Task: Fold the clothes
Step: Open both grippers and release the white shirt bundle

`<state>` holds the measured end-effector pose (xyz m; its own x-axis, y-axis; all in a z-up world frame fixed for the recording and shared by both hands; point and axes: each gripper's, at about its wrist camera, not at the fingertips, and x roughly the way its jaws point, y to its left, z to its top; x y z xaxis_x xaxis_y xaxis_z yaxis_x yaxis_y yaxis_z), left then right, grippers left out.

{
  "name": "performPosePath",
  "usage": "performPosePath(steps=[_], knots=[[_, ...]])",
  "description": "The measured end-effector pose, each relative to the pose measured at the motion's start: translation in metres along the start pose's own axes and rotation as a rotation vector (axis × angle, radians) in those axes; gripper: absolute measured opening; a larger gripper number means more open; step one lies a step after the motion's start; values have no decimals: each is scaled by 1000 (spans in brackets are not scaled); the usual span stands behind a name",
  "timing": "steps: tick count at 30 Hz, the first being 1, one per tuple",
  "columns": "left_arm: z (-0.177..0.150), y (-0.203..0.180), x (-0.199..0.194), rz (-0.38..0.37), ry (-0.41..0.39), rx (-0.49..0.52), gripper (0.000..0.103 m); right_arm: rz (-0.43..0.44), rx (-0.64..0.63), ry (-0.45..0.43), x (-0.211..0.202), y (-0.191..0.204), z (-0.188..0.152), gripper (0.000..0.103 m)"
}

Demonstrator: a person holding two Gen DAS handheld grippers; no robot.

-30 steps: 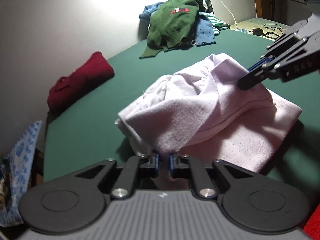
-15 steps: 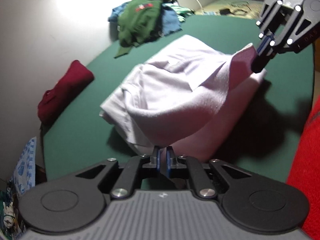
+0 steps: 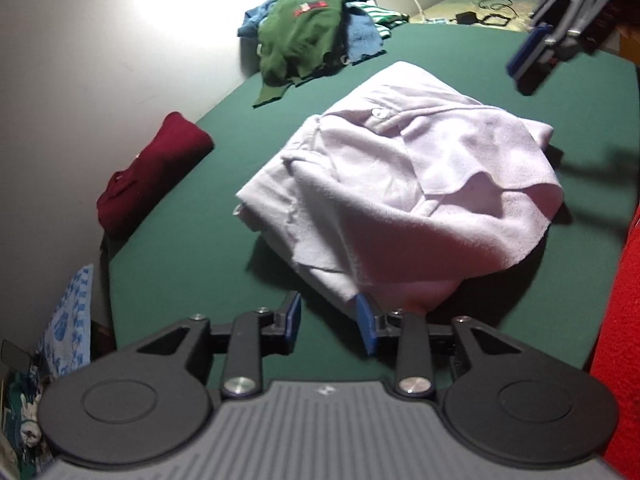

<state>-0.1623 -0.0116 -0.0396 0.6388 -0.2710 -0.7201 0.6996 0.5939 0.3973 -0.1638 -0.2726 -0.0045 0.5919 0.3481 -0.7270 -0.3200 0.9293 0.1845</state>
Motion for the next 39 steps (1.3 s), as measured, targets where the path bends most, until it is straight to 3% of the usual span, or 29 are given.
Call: performPosePath(steps=[3,7,8,9,10,11,16,24,26,28,31,34,39], knots=[[2,-6,12,-9,2,16,42,-81,71,28,21,-8,0,37],[4,2,22,-21,6,-21,49,-19,197,31,34,-16,-4,37],[5,2,24,-26,9,-18,44,-4,215,29,37,-16,-4,37],[6,1,27,-35,16,-5,23,-5,212,31,40,-13,-5,37],[7,-1,29,-42,22,8,10,-6,209,33,43,-11,-5,37],[8,-4,31,-43,24,25,9,-8,205,39,47,-10,-6,36],[7,-6,29,-45,19,65,5,-24,180,71,46,-11,-1,14],[5,-10,5,-147,22,76,5,-44,-29,188,27,5,-1,12],[4,-8,8,-142,33,66,5,-53,-29,189,32,3,-2,15],[4,-2,10,-143,45,40,14,-63,-29,190,36,2,-3,22],[0,17,1,-138,54,-3,24,-78,-39,138,22,-2,4,35],[-1,42,-3,-107,61,-78,25,-100,-7,54,7,-10,14,36],[16,79,9,-106,11,-287,30,-120,40,-35,27,-8,32,36]])
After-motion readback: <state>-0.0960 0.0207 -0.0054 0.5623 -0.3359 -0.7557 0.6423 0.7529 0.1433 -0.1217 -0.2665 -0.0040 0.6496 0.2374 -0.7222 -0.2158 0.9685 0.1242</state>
